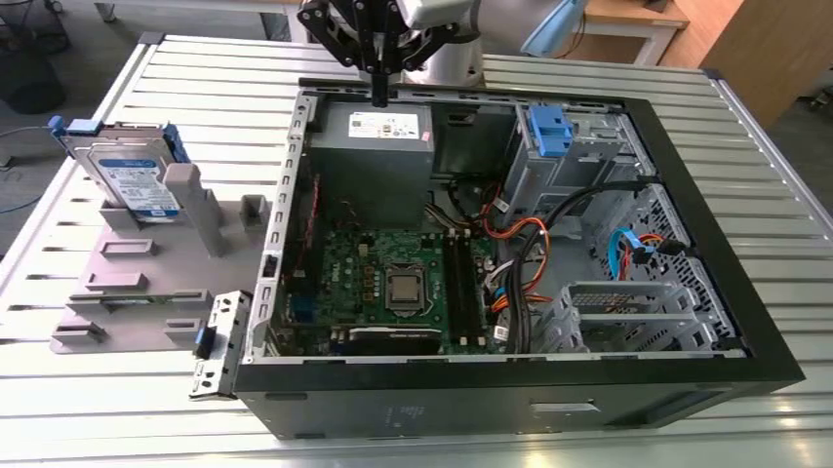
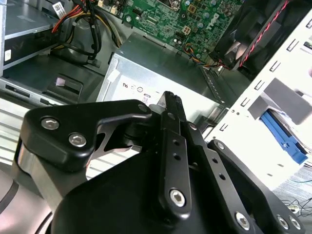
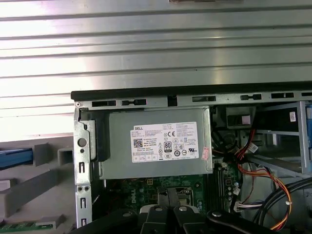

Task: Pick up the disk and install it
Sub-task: 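Reach for the disk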

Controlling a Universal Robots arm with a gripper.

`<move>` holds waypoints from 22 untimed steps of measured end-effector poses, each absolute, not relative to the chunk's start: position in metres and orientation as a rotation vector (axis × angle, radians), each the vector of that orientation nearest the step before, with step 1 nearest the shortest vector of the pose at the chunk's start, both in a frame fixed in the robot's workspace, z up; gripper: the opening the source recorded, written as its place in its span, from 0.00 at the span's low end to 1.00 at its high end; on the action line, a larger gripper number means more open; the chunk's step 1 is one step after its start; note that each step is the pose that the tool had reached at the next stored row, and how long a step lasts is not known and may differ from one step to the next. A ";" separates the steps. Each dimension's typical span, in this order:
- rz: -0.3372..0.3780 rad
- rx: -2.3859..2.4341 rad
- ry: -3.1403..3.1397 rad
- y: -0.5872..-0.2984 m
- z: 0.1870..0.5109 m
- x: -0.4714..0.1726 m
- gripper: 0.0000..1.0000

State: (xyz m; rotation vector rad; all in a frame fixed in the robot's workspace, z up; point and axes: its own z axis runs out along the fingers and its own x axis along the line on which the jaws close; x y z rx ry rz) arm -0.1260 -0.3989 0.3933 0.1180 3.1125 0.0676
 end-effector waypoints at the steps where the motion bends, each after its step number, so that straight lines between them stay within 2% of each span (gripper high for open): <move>1: 0.068 0.118 3.112 -0.399 0.393 -0.127 0.11; 22: 0.068 0.118 3.112 -0.399 0.393 -0.143 0.11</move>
